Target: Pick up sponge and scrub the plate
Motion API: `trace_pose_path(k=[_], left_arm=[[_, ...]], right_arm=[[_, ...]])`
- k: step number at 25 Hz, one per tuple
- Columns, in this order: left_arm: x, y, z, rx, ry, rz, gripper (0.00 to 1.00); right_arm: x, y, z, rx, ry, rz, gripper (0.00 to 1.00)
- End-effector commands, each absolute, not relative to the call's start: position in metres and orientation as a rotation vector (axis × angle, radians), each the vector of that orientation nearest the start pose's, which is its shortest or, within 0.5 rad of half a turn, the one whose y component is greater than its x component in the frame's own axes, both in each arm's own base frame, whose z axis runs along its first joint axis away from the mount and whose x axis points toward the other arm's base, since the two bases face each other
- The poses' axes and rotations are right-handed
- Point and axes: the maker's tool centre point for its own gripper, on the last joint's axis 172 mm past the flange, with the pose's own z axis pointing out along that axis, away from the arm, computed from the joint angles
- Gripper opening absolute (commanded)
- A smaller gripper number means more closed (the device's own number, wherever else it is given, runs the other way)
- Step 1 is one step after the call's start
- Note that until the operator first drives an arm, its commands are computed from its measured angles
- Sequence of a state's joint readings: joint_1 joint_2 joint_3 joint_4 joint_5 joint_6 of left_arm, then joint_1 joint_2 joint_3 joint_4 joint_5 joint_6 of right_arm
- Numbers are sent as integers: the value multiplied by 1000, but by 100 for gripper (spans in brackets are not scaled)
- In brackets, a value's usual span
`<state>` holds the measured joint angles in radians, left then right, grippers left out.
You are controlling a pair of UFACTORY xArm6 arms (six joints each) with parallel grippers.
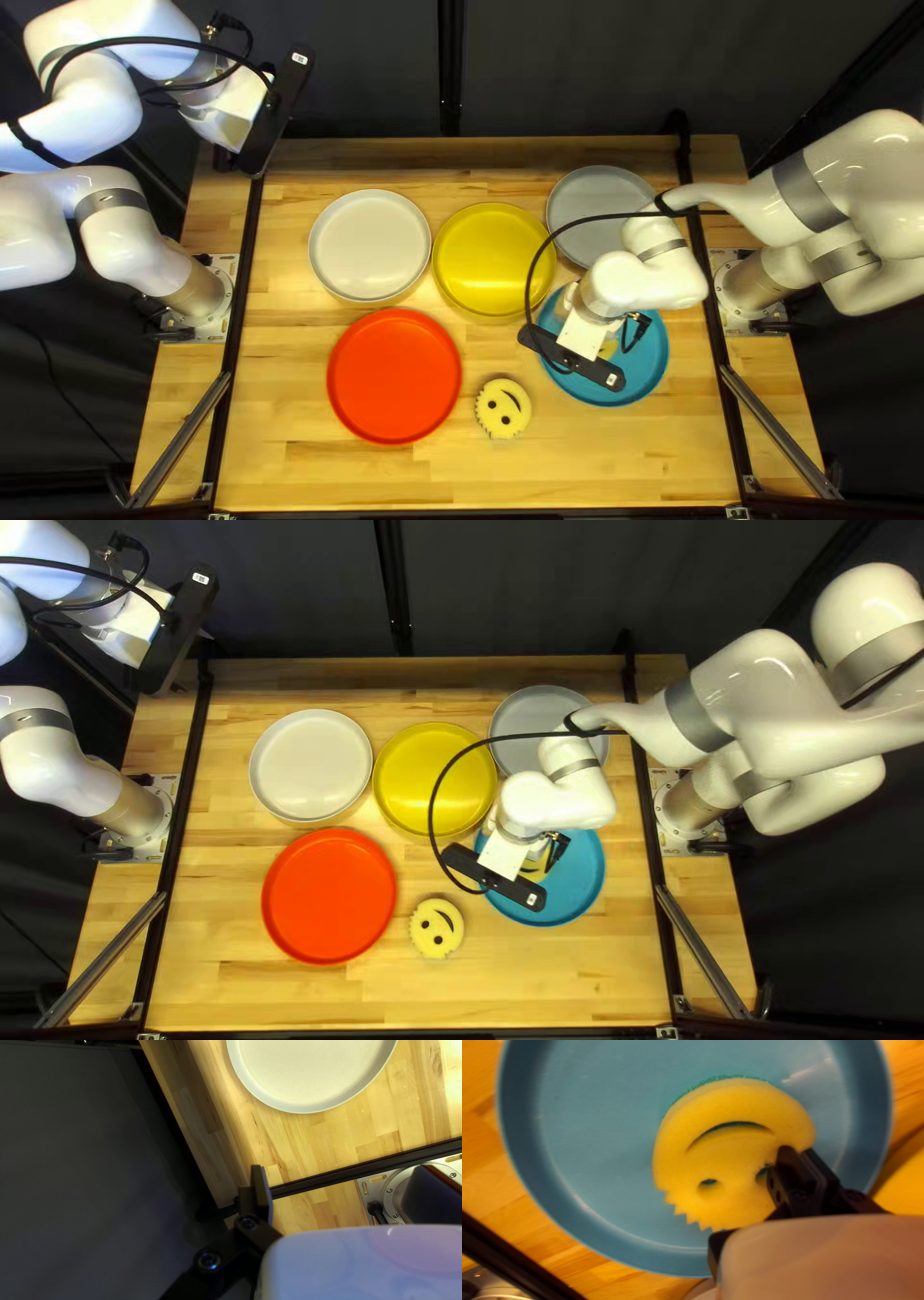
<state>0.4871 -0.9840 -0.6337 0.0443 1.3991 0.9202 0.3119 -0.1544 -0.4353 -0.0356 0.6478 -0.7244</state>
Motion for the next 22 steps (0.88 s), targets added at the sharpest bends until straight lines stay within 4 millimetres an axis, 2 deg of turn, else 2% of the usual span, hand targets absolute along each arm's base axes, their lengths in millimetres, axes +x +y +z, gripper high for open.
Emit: trace_pose_path(k=[1, 5, 9, 12, 15, 18, 22], left_arm=[[228, 133, 317, -2889, 640, -205, 100], [228, 133, 317, -2889, 640, -205, 100], [228, 133, 317, -2889, 640, -205, 100], [228, 133, 317, -2889, 640, -205, 100], [228, 133, 317, -2889, 640, -205, 100], [228, 133, 317, -2889, 640, -205, 100], [228, 133, 317, -2889, 640, -205, 100]], right_arm=[[296, 95, 44, -2716, -1567, 117, 0], [311, 89, 44, -2715, -1568, 109, 0], [345, 78, 43, -2706, -1597, 95, 0], [365, 67, 46, -2701, -1613, 80, 0], [376, 61, 45, -2697, -1626, 69, 0], [373, 59, 44, -2692, -1631, 67, 0], [340, 62, 47, -2698, -1603, 75, 0]])
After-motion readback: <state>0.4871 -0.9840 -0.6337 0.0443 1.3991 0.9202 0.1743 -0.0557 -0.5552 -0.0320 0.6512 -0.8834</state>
